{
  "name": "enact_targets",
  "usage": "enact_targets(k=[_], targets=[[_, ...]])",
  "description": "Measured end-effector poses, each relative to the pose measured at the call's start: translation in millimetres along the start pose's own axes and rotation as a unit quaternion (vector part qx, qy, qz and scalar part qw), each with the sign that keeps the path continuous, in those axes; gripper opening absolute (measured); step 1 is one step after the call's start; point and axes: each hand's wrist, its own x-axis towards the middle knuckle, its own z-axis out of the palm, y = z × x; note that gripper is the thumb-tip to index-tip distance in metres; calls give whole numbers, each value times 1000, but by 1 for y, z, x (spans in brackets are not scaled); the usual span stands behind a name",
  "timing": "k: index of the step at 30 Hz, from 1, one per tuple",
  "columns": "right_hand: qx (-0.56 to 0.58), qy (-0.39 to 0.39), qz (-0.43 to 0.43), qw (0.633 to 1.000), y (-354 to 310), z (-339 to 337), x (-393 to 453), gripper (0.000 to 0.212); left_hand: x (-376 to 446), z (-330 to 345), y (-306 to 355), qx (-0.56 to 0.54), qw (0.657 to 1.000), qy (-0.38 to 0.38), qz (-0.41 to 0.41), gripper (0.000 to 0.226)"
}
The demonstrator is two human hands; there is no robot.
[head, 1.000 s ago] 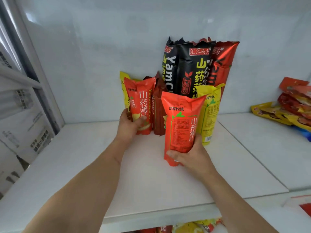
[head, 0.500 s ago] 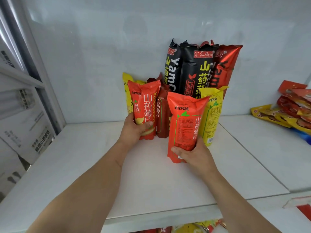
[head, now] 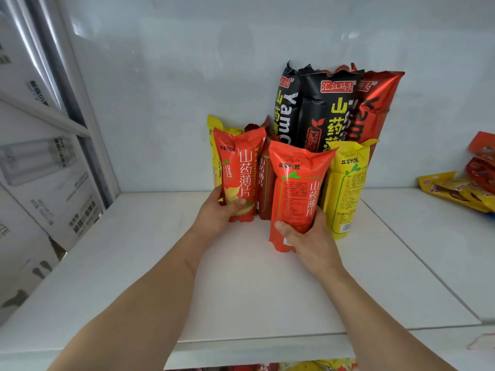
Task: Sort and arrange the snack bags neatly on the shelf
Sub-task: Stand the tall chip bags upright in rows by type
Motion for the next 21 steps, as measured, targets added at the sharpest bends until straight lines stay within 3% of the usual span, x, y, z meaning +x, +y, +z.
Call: enact_targets(k=[5,8,12,16,21], targets=[[-15,-38,-4,999,-3,33,5,46,1,-30,-4,24,1000,9,3,75],[-31,-60,-23,997,-8,71,9,72,0,-71,-5,58,997,41,1,74],[17,-102,-8,995,-29,123,16,61,2,-124,-6,74,993,89,-1,67],[48,-120,-2,992,-42,172,31,86,5,-169,-12,64,989,131,-10,68],[69,-145,3,987,-56,220,45,63,10,-208,-14,66,987,143,-7,64]])
